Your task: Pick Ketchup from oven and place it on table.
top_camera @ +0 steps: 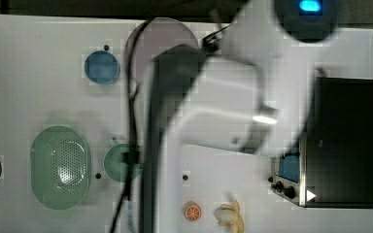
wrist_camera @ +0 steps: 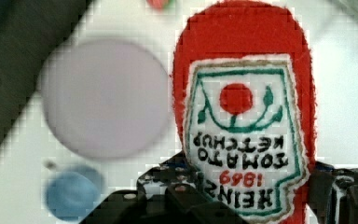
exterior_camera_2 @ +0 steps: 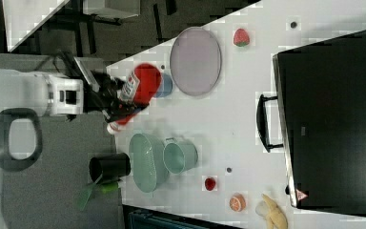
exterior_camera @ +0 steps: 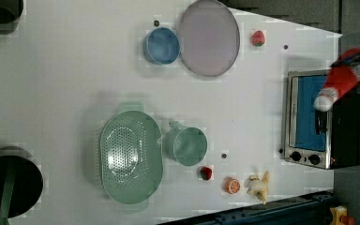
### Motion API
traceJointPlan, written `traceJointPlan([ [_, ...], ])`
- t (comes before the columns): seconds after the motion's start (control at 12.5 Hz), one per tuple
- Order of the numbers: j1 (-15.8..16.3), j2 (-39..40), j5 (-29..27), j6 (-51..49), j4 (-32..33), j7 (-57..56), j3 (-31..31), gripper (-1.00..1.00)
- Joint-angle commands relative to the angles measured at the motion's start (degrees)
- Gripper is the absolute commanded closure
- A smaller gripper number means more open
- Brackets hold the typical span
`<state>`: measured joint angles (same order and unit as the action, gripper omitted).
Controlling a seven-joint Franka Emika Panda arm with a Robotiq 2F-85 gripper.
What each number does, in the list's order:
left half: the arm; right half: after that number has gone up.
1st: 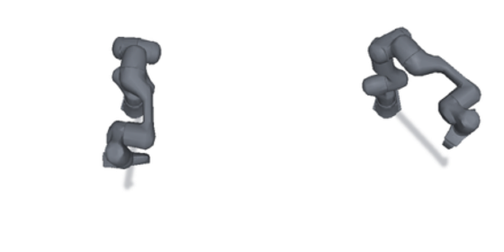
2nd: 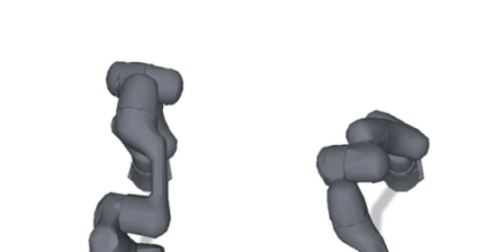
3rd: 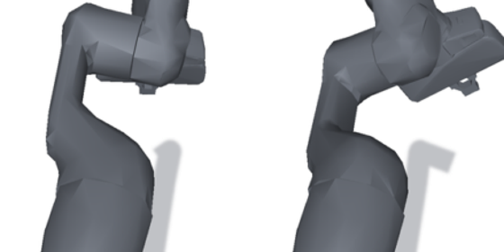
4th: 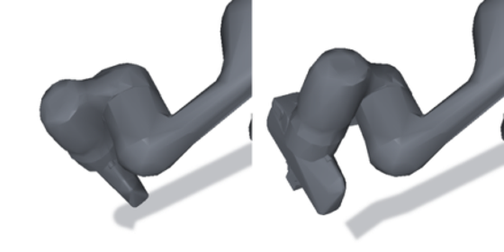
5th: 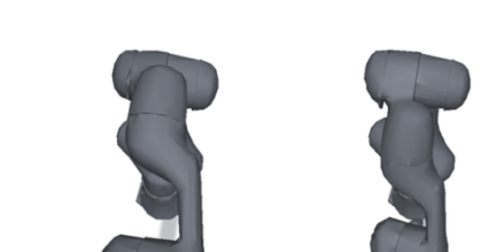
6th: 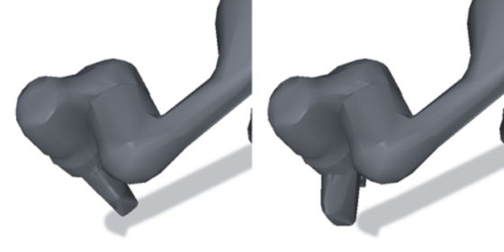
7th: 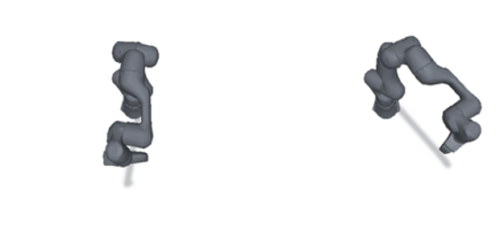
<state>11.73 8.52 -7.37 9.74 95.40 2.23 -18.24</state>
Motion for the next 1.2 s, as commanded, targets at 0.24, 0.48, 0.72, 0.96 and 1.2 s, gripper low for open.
traceJointPlan([
  [0.24,2.2,0.0,3.6,4.5,6.8,0.3,2.6,-0.27],
  [0.48,2.9,0.0,3.6,13.0,15.3,0.3,3.0,-0.27],
  [0.72,2.7,0.8,3.6,19.9,23.6,0.3,2.7,-0.27],
  [0.96,2.4,4.1,3.6,26.4,28.7,0.3,2.5,-0.27],
  [1.2,2.3,9.4,3.4,32.9,30.1,0.3,2.4,-0.27],
])
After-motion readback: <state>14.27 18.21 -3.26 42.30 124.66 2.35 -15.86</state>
